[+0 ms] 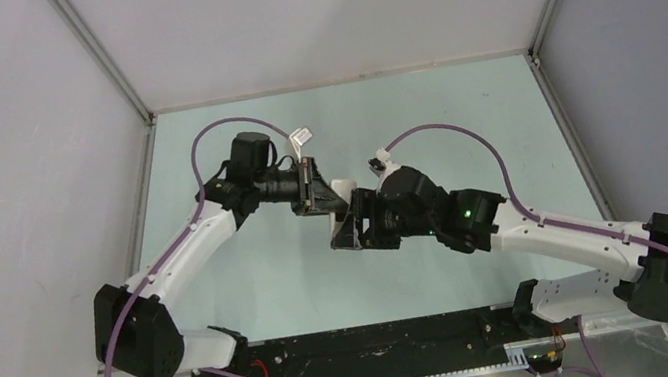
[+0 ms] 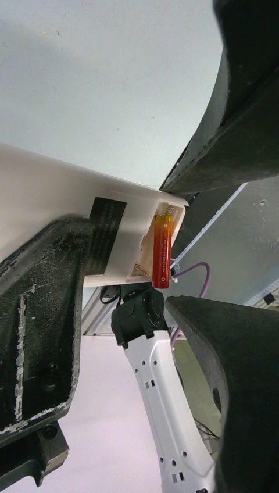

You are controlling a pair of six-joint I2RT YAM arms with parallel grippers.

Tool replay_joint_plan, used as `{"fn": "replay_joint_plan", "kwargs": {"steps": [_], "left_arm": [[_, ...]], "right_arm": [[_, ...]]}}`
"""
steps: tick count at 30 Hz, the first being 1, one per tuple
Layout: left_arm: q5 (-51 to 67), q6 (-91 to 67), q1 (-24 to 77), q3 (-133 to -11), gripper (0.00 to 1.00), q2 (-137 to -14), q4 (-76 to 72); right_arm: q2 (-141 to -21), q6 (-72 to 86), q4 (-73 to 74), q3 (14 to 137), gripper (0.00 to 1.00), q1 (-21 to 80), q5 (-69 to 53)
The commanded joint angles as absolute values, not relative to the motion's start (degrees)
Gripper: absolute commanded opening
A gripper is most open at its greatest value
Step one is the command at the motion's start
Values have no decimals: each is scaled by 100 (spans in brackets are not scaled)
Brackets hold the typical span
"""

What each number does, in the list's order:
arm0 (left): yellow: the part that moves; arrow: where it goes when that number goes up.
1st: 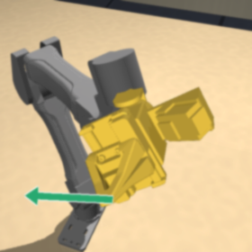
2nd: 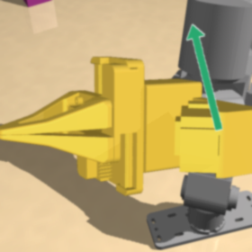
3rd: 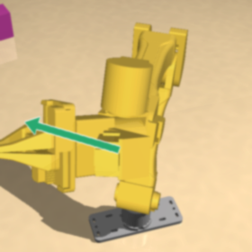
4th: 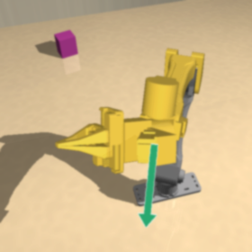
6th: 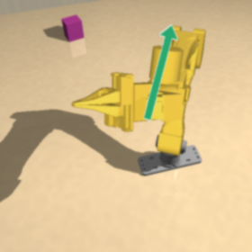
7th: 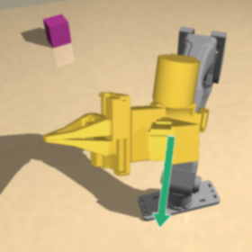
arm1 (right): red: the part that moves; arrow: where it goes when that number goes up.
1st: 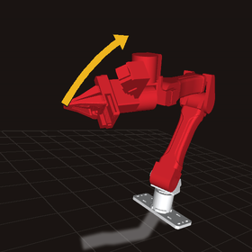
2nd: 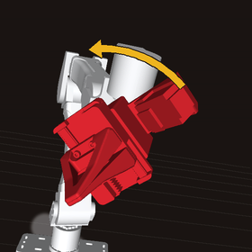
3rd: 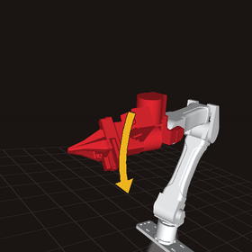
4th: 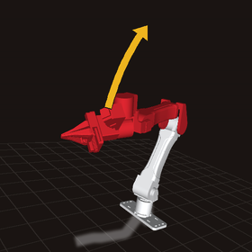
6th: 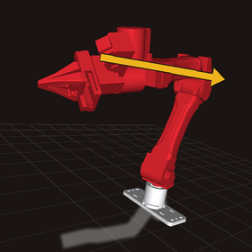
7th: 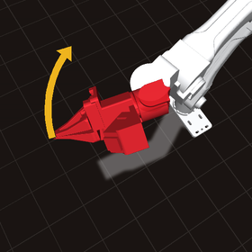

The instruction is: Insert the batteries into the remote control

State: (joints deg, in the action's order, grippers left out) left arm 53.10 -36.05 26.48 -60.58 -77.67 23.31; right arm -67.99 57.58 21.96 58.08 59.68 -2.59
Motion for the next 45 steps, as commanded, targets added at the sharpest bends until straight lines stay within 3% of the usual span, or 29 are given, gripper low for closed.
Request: {"fn": "replay_joint_plan", "kwargs": {"steps": [1, 8, 13, 19, 28, 45], "left_arm": [[5369, -3682, 2629, -6228, 0, -7756, 2258], [5378, -3683, 2624, -6192, 0, -7746, 2259], [5376, -3678, 2628, -6171, 0, -7713, 2258], [5359, -3656, 2628, -6166, 0, -7708, 2259], [5396, -3654, 2628, -6170, 0, -7679, 2257], [5775, -3954, 2630, -6343, 0, -7231, 2259]], "right_arm": [[-6850, 5714, 1984, 5870, 68, 5932, -322], [-6917, 5700, 1972, 5866, 63, 5887, -389], [-6981, 5689, 1940, 5867, 55, 5855, -509], [-6948, 5680, 1926, 5867, 56, 5833, -521], [-6917, 5689, 1918, 5871, 46, 5797, -520], [-6846, 5242, 1422, 5678, 38, 5780, -410]]}}
